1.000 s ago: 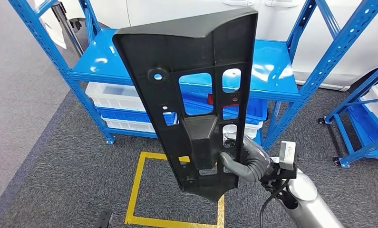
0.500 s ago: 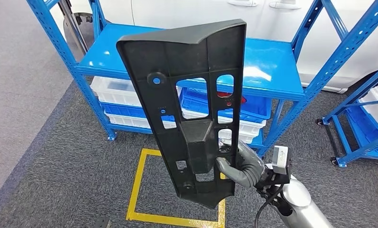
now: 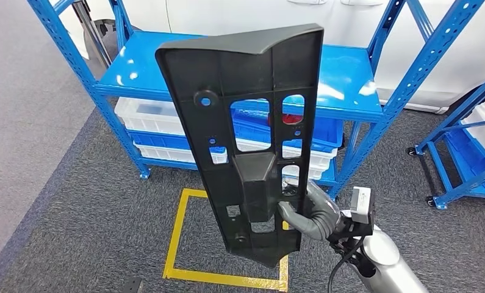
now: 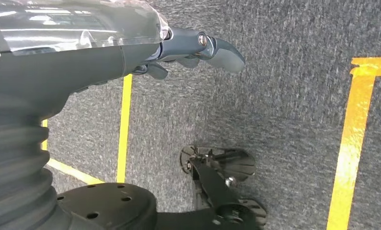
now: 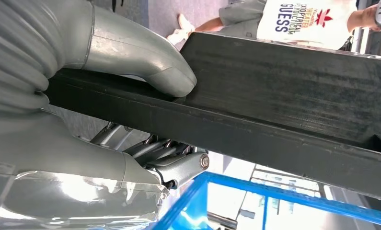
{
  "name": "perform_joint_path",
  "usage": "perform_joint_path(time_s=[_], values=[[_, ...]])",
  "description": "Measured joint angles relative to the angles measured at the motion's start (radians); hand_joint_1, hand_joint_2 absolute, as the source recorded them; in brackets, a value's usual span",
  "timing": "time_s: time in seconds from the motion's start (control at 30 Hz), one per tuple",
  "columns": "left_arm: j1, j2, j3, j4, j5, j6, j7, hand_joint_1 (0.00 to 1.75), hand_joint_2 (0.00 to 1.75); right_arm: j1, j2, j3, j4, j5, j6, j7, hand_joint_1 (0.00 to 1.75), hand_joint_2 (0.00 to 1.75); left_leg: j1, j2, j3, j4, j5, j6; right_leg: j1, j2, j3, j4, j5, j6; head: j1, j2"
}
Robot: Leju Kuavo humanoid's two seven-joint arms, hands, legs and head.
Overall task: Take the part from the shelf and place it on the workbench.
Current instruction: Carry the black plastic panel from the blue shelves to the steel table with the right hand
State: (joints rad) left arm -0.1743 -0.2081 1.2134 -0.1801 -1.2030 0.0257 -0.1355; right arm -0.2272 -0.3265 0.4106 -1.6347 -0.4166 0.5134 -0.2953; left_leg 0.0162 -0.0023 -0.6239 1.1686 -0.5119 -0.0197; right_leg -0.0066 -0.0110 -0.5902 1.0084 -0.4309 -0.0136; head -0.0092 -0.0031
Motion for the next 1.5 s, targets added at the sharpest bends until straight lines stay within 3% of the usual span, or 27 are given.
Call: perform_joint_path(time_s=[0.07, 0.1, 0.17, 0.23, 0.3, 0.37, 0.4, 0.43, 0.47, 0.53, 0.6, 0.67, 0.73, 0.8, 0.87, 0.9, 0.93, 0.97, 1.07, 1.13, 1.2, 1.27, 1.3, 1.4, 1.43, 1.47, 1.5], values=[[0.0, 0.003, -0.001, 0.0, -0.002, -0.001, -0.002, 0.0, 1.75, 0.007, 0.002, 0.0, -0.003, 0.001, -0.001, 0.0, 1.75, 1.75, 0.0, -0.001, 0.057, -0.11, 0.031, 0.006, 0.003, 0.003, -0.011, 0.013, 0.0, 0.009, 0.0, 0.0], [0.001, 0.004, -0.001, 0.0, -0.003, -0.002, -0.003, 0.0, 1.75, 0.01, 0.002, 0.0, -0.004, 0.0, -0.002, -0.001, 1.75, 1.75, -0.002, -0.002, 0.066, -0.132, 0.033, 0.011, 0.005, 0.004, -0.016, 0.017, 0.001, 0.014, 0.0, 0.0], [0.005, 0.006, -0.002, 0.0, -0.002, -0.001, -0.004, 0.0, 1.75, 0.017, 0.002, 0.0, -0.004, -0.001, -0.002, -0.002, 1.75, 1.75, -0.004, -0.003, 0.063, -0.136, 0.038, 0.025, 0.004, 0.005, -0.022, 0.018, 0.008, 0.027, 0.0, 0.0], [0.007, 0.008, -0.002, 0.0, 0.0, -0.001, -0.004, 0.0, 1.75, 0.025, 0.002, 0.0, -0.004, -0.003, 0.0, -0.005, 1.75, 1.75, -0.003, -0.001, 0.058, -0.141, 0.049, 0.039, 0.0, 0.006, -0.03, 0.031, -0.005, 0.039, 0.0, 0.0], [0.007, 0.009, -0.002, 0.0, 0.003, -0.001, -0.004, 0.0, 1.75, 0.029, 0.004, 0.0, -0.001, -0.003, 0.005, -0.008, 1.75, 1.75, -0.001, 0.001, 0.05, -0.145, 0.059, 0.05, -0.004, 0.007, -0.061, 0.11, -0.065, 0.048, 0.0, 0.0], [0.009, 0.012, -0.001, 0.0, 0.014, 0.003, -0.006, 0.0, 1.75, 0.03, 0.011, 0.002, 0.009, -0.003, 0.015, -0.012, 1.75, 1.75, -0.002, 0.002, 0.037, -0.145, 0.067, 0.053, -0.006, 0.007, -0.111, 0.239, -0.134, 0.055, 0.0, 0.0], [0.011, 0.013, 0.0, 0.0, 0.025, 0.005, -0.008, 0.0, 1.75, 0.03, 0.016, 0.003, 0.016, -0.004, 0.023, -0.015, 1.75, 1.75, -0.003, 0.002, 0.032, -0.145, 0.071, 0.053, -0.007, 0.007, -0.123, 0.281, -0.149, 0.056, 0.0, 0.0], [0.012, 0.015, 0.004, 0.0, 0.04, 0.008, -0.013, 0.0, 1.75, 0.03, 0.022, 0.005, 0.023, -0.005, 0.031, -0.018, 1.75, 1.75, -0.003, 0.002, 0.027, -0.144, 0.074, 0.052, -0.008, 0.007, -0.118, 0.287, -0.146, 0.056, 0.0, 0.0], [0.014, 0.017, 0.011, 0.0, 0.056, 0.01, -0.017, 0.0, 1.75, 0.029, 0.027, 0.007, 0.029, -0.007, 0.041, -0.021, 1.75, 1.75, -0.003, 0.002, 0.024, -0.144, 0.078, 0.051, -0.008, 0.007, -0.091, 0.251, -0.125, 0.054, 0.0, 0.0], [0.019, 0.021, 0.027, 0.0, 0.081, 0.013, -0.025, 0.0, 1.75, 0.024, 0.036, 0.012, 0.041, -0.014, 0.062, -0.03, 1.75, 1.75, -0.004, 0.001, 0.021, -0.144, 0.083, 0.046, -0.006, 0.007, -0.005, 0.111, -0.073, 0.043, 0.0, 0.0], [0.026, 0.025, 0.041, 0.0, 0.092, 0.017, -0.03, 0.0, 1.75, 0.015, 0.05, 0.02, 0.053, -0.023, 0.081, -0.039, 1.75, 1.75, -0.005, 0.001, 0.017, -0.144, 0.089, 0.036, 0.001, 0.008, 0.044, 0.017, -0.05, 0.031, 0.0, 0.0], [0.034, 0.029, 0.052, 0.0, 0.098, 0.02, -0.033, 0.0, 1.75, 0.009, 0.066, 0.032, 0.068, -0.035, 0.093, -0.048, 1.75, 1.75, -0.004, 0.002, 0.013, -0.147, 0.097, 0.024, 0.008, 0.008, 0.043, 0.004, -0.046, 0.023, 0.0, 0.0], [0.043, 0.035, 0.058, -0.001, 0.097, 0.022, -0.034, 0.0, 1.75, 0.008, 0.081, 0.042, 0.08, -0.046, 0.101, -0.056, 1.75, 1.75, -0.003, 0.002, 0.008, -0.141, 0.09, 0.012, 0.003, 0.006, 0.041, -0.007, -0.034, 0.011, 0.0, 0.0], [0.051, 0.043, 0.061, -0.001, 0.09, 0.023, -0.034, 0.0, 1.75, 0.011, 0.098, 0.05, 0.086, -0.053, 0.101, -0.062, 1.75, 1.75, -0.003, 0.001, -0.019, -0.072, 0.034, 0.005, -0.001, 0.002, 0.036, -0.017, -0.021, -0.001, 0.0, 0.0], [0.055, 0.048, 0.062, -0.001, 0.081, 0.023, -0.029, 0.0, 1.75, 0.021, 0.113, 0.057, 0.088, -0.054, 0.094, -0.067, 1.75, 1.75, -0.003, 0.0, -0.064, 0.057, -0.041, 0.0, 0.002, 0.0, 0.026, -0.016, -0.014, -0.006, 0.0, 0.0], [0.058, 0.051, 0.062, -0.001, 0.076, 0.023, -0.024, 0.0, 1.75, 0.029, 0.117, 0.059, 0.088, -0.053, 0.088, -0.07, 1.75, 1.75, -0.003, 0.0, -0.079, 0.107, -0.062, -0.002, 0.002, 0.0, 0.021, -0.014, -0.012, -0.006, 0.0, 0.0], [0.06, 0.054, 0.062, -0.001, 0.072, 0.023, -0.018, 0.0, 1.75, 0.037, 0.119, 0.06, 0.087, -0.051, 0.083, -0.072, 1.75, 1.75, -0.003, 0.001, -0.077, 0.125, -0.065, -0.003, 0.003, -0.001, 0.016, -0.011, -0.01, -0.005, 0.0, 0.0], [0.062, 0.057, 0.062, -0.001, 0.067, 0.023, -0.012, 0.0, 1.75, 0.045, 0.12, 0.061, 0.085, -0.049, 0.079, -0.074, 1.75, 1.75, -0.003, 0.001, -0.057, 0.104, -0.051, -0.004, 0.003, -0.001, 0.012, -0.007, -0.008, -0.004, 0.0, 0.0], [0.061, 0.065, 0.062, -0.001, 0.063, 0.025, 0.0, 0.0, 1.75, 0.058, 0.123, 0.061, 0.075, -0.042, 0.074, -0.081, 1.75, 1.75, -0.002, 0.0, 0.05, -0.078, 0.014, 0.001, 0.005, 0.001, -0.003, 0.01, -0.007, 0.002, 0.0, 0.0], [0.06, 0.067, 0.062, -0.002, 0.074, 0.023, -0.002, 0.0, 1.75, 0.06, 0.125, 0.061, 0.068, -0.035, 0.075, -0.083, 1.75, 1.75, -0.004, -0.001, 0.077, -0.135, 0.023, 0.011, 0.009, 0.003, -0.015, 0.021, -0.004, 0.012, 0.0, 0.0], [0.06, 0.068, 0.066, -0.002, 0.093, 0.016, -0.013, 0.0, 1.75, 0.06, 0.126, 0.061, 0.067, -0.031, 0.079, -0.084, 1.75, 1.75, -0.005, -0.001, 0.072, -0.137, 0.03, 0.024, 0.009, 0.005, -0.022, 0.023, 0.002, 0.024, 0.0, 0.0], [0.056, 0.069, 0.071, -0.002, 0.109, 0.011, -0.023, 0.0, 1.75, 0.051, 0.127, 0.061, 0.074, -0.035, 0.091, -0.082, 1.75, 1.75, -0.003, 0.0, 0.067, -0.141, 0.04, 0.038, 0.006, 0.007, -0.033, 0.045, -0.018, 0.035, 0.0, 0.0], [0.053, 0.07, 0.073, -0.002, 0.114, 0.01, -0.024, 0.0, 1.75, 0.04, 0.128, 0.062, 0.082, -0.038, 0.099, -0.082, 1.75, 1.75, -0.001, 0.002, 0.062, -0.143, 0.046, 0.044, 0.004, 0.008, -0.048, 0.083, -0.047, 0.04, 0.0, 0.0], [0.047, 0.071, 0.077, -0.002, 0.122, 0.01, -0.024, 0.0, 1.75, 0.004, 0.138, 0.067, 0.115, -0.042, 0.115, -0.08, 1.75, 1.75, -0.003, 0.004, 0.045, -0.142, 0.059, 0.05, -0.001, 0.008, -0.116, 0.264, -0.146, 0.051, 0.0, 0.0], [0.047, 0.071, 0.078, -0.002, 0.122, 0.01, -0.025, 0.0, 1.75, -0.005, 0.141, 0.068, 0.125, -0.042, 0.116, -0.08, 1.75, 1.75, -0.004, 0.005, 0.04, -0.142, 0.063, 0.05, -0.001, 0.008, -0.124, 0.295, -0.154, 0.052, 0.0, 0.0], [0.046, 0.071, 0.078, -0.002, 0.122, 0.01, -0.027, 0.0, 1.75, -0.014, 0.143, 0.069, 0.134, -0.043, 0.116, -0.08, 1.75, 1.75, -0.005, 0.004, 0.036, -0.142, 0.066, 0.05, -0.001, 0.008, -0.113, 0.288, -0.144, 0.05, 0.0, 0.0], [0.045, 0.071, 0.079, -0.002, 0.121, 0.01, -0.03, 0.0, 1.75, -0.023, 0.145, 0.07, 0.141, -0.043, 0.116, -0.082, 1.75, 1.75, -0.006, 0.004, 0.034, -0.142, 0.069, 0.049, 0.0, 0.008, -0.082, 0.242, -0.118, 0.046, 0.0, 0.0]])
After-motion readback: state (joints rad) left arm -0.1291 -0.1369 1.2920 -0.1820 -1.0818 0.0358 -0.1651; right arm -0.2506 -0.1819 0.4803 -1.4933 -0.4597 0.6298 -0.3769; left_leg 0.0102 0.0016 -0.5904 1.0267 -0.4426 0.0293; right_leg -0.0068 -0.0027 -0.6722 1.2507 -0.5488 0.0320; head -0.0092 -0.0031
